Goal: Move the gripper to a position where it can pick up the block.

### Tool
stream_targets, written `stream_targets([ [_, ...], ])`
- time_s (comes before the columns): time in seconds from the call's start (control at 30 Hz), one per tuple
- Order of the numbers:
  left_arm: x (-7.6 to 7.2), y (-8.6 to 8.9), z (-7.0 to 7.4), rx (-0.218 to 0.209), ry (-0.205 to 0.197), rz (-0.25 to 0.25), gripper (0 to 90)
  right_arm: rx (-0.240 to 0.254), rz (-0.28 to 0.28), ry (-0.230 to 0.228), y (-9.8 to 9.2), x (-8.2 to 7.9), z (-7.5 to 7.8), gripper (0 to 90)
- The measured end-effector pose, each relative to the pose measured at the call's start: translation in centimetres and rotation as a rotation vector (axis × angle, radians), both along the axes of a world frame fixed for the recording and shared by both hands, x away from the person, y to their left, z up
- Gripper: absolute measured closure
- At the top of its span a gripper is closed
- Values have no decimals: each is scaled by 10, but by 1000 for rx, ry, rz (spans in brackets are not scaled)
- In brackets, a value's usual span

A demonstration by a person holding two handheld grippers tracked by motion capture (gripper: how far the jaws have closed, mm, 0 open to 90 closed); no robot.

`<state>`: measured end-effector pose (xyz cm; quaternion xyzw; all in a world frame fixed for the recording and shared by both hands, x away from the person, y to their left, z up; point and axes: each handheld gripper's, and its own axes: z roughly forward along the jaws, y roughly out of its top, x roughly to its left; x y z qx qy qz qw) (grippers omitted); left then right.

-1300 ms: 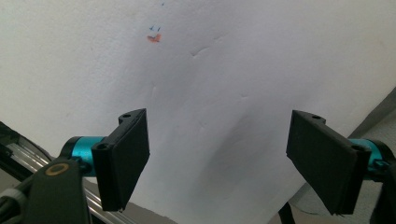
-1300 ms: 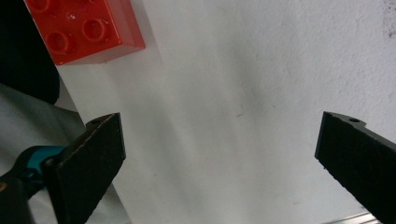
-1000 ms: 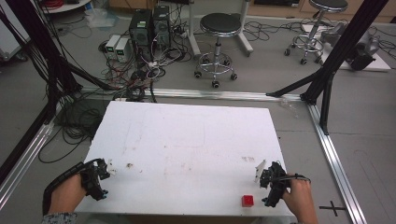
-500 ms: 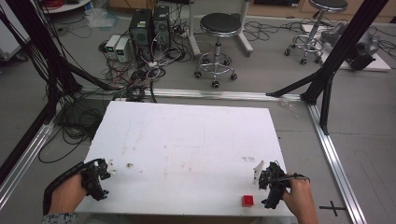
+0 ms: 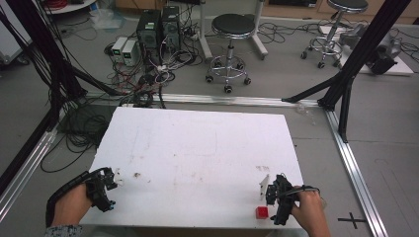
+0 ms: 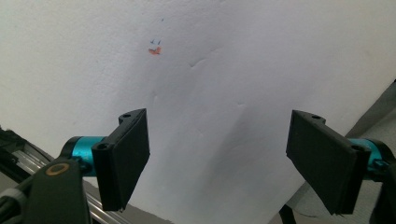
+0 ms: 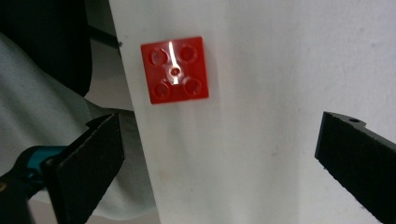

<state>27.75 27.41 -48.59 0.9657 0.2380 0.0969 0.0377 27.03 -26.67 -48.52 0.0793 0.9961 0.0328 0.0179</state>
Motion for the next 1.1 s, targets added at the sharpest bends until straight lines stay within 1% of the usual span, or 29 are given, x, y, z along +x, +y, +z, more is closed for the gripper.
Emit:
stream_targets([
  [0.17,0,0,0,-3,-1,-1,217,-15,27,5,10,-3,-4,9],
  [0.23,0,0,0,-3,0,-1,217,-11,46,1,12,-5,-6,8],
  [0.27,0,0,0,-3,1,-1,217,-11,46,1,12,-5,-6,8],
  [0.43,0,0,0,-2,-3,-1,217,-15,98,7,21,-9,-14,8],
  [0.5,0,-1,0,-2,-4,-2,217,-18,103,13,23,-9,-16,8],
  [0.53,0,-1,0,-2,-5,-1,217,-26,114,13,26,-9,-20,8],
  [0.63,0,-1,-1,-3,-4,-1,217,-33,120,15,28,-9,-23,9],
  [0.73,0,-1,-1,-3,2,-1,217,-35,123,3,29,-10,-27,8],
  [0.87,0,-1,-1,-2,4,0,217,-36,128,5,29,-10,-31,8],
  [0.93,0,-2,-1,-1,4,-1,217,-44,133,7,30,-12,-35,8],
  [1.0,0,-2,-1,-1,2,-2,217,-43,139,13,31,-12,-36,8],
  [1.1,0,-3,-2,-5,-1,-8,217,-33,140,8,33,-12,-37,8],
])
